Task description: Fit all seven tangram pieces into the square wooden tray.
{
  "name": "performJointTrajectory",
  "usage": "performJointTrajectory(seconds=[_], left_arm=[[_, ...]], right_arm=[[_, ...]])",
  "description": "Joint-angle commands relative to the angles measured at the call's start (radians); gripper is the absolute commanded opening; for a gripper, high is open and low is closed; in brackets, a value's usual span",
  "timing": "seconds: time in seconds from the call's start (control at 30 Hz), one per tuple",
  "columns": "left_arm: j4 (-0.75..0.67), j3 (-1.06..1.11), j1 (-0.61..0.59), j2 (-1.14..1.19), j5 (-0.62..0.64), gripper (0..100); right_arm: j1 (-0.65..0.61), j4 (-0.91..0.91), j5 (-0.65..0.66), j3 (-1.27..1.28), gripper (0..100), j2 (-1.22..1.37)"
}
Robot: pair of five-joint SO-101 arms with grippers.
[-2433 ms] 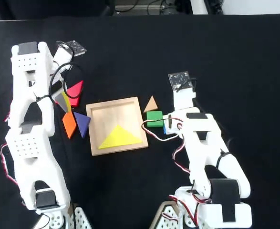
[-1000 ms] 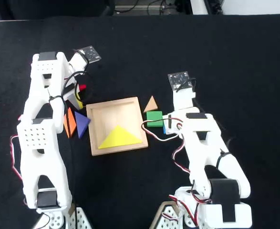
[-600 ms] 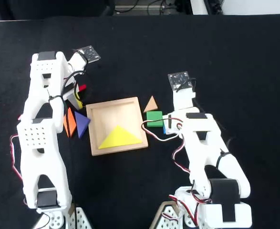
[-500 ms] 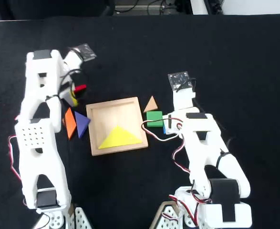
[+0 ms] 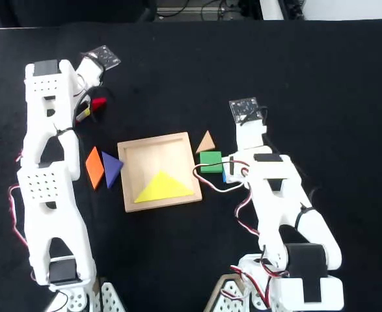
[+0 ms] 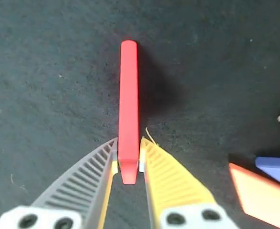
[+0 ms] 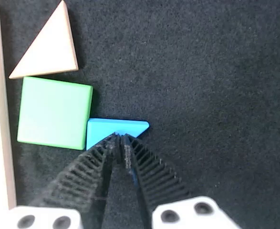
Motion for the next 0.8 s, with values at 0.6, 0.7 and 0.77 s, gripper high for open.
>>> performJointTrajectory(seconds=[0.6,0.7,0.77], left_arm=[[0.256,0.421,0.249,-0.873,1.154,3],[0.255,0.575,0.257,-0.927,1.295,3],[0.216,0.685,0.252,-0.925,1.366,3]], right_arm=[[-0.020,0.006,0.009,-0.059,1.2,0.015],[-0.020,0.006,0.009,-0.059,1.2,0.015],[-0.020,0.006,0.009,-0.059,1.2,0.015]])
